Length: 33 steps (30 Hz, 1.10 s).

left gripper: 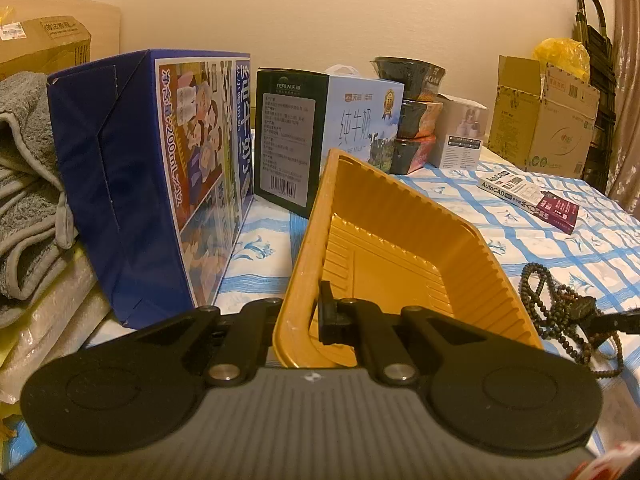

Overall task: Organize jewelry
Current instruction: 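Grasp the dark green bead strand from the pile with the right tool, then carry the dark bead strand into the orange tray and open the right tool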

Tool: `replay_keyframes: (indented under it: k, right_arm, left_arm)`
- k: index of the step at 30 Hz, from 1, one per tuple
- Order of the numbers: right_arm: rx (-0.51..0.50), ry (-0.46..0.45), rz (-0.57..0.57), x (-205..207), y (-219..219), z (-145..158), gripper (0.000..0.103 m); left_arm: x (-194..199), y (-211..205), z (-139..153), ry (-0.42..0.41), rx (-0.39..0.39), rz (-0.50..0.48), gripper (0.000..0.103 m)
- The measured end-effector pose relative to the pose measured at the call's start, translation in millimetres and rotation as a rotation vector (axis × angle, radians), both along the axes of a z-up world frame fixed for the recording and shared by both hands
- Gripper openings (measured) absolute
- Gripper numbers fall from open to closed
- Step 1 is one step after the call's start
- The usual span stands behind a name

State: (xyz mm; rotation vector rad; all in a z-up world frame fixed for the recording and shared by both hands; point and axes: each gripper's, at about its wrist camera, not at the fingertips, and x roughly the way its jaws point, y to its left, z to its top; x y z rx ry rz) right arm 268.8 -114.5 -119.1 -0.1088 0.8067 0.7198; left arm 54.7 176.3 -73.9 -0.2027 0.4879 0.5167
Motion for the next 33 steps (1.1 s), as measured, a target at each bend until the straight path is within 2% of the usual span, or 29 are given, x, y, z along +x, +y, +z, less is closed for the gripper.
replay_keyframes:
  k: [4,8,10,16,17,18,20,23,27,33]
  right_arm:
    - [0.062,0.084,-0.057,8,-3,-1,0.009]
    - [0.115,0.109,-0.115,19,-4,1,0.030]
    - [0.144,0.128,-0.141,24,-6,0,0.034]
    - [0.208,0.184,-0.253,40,-11,-8,0.034]
    - [0.215,0.186,-0.266,41,-12,-10,0.031]
    - [0.220,0.187,-0.274,43,-13,-10,0.023]
    - [0.229,0.189,-0.269,43,-15,-12,0.019]
    - [0.224,0.152,-0.235,35,-15,-8,0.010]
    - [0.204,0.088,-0.189,20,-12,3,0.009]
    - [0.251,-0.001,-0.133,1,-7,36,0.009]
  left_arm:
    - [0,0,0,0.000,0.000,-0.001,0.006]
    - [0,0,-1,0.001,-0.001,-0.002,0.005]
    - [0,0,-1,0.002,-0.001,-0.001,0.005]
    - [0,0,-1,0.002,0.000,-0.002,0.005]
    - [0,0,-1,0.002,-0.001,-0.001,0.005]
    - [0,0,-1,0.001,-0.002,-0.001,0.005]
    - [0,0,-1,0.001,-0.001,-0.003,0.005]
    - [0,0,-1,0.000,-0.002,-0.003,0.005]
    - [0,0,-1,0.000,-0.002,-0.003,0.005]
    - [-1,0,-1,-0.001,-0.003,-0.002,0.005]
